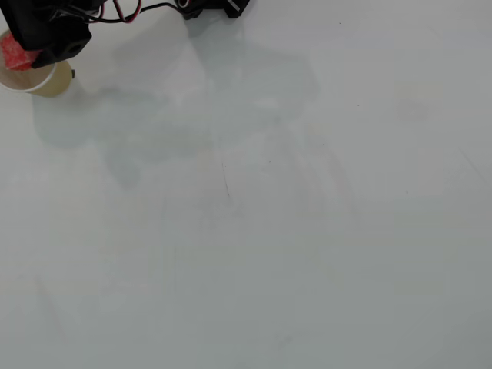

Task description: Pick up the cube and drop it in the cup.

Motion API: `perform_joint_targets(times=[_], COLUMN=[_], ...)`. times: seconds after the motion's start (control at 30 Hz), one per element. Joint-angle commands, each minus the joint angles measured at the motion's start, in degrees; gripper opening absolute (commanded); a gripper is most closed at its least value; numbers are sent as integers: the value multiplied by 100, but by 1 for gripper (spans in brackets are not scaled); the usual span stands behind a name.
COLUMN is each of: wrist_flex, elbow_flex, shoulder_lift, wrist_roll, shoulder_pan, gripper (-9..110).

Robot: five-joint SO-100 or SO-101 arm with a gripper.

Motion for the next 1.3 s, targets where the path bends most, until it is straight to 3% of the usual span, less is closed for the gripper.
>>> perform_joint_targets(times=[0.0, 0.1, 0.37, 0.8, 1.13, 1.27], wrist_flex=[-237, -422, -703, -765, -765, -888], elbow_flex=[-905, -861, -800, -809, -826, -844], shoulder_lift=[97, 105, 149, 158, 132, 229], wrist_roll=[-97, -79, -44, -35, -35, -97], shoulder_pan=[-88, -141, -176, -211, -193, -220], gripper=[6, 19, 34, 45, 43, 24])
